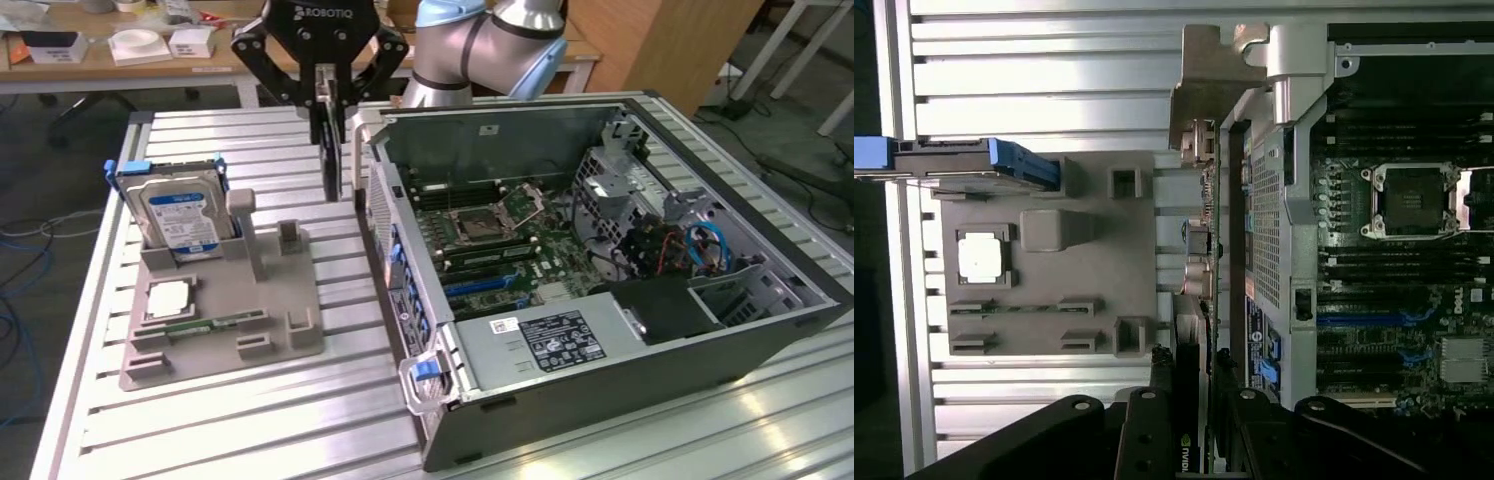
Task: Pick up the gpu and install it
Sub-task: 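Pick up the gpu and move the gpu toward the slot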
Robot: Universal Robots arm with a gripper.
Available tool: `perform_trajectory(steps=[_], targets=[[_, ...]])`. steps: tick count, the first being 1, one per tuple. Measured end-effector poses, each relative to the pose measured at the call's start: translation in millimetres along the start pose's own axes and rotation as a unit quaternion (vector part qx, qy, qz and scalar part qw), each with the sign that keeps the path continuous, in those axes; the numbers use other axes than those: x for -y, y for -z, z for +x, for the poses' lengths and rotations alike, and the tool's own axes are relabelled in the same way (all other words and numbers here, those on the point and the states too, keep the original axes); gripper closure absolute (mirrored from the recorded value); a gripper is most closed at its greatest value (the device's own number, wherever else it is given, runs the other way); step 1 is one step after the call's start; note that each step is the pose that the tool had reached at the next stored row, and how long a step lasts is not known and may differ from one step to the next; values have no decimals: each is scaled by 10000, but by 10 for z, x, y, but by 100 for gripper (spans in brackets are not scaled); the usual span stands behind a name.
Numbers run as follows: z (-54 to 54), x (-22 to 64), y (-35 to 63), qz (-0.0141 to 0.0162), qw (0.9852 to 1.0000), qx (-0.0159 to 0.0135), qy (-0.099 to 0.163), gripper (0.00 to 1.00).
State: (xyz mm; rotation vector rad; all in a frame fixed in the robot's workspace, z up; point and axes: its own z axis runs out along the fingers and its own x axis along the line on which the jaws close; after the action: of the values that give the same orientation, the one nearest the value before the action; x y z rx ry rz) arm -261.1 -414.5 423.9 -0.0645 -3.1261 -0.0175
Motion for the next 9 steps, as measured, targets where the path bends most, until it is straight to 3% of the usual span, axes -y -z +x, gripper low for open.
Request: perform_trajectory(steps=[3, 9], targets=[[-54, -2, 4, 22, 10000, -15, -21, 74], [-211, -9, 6, 23, 10000, -21, -29, 74]])
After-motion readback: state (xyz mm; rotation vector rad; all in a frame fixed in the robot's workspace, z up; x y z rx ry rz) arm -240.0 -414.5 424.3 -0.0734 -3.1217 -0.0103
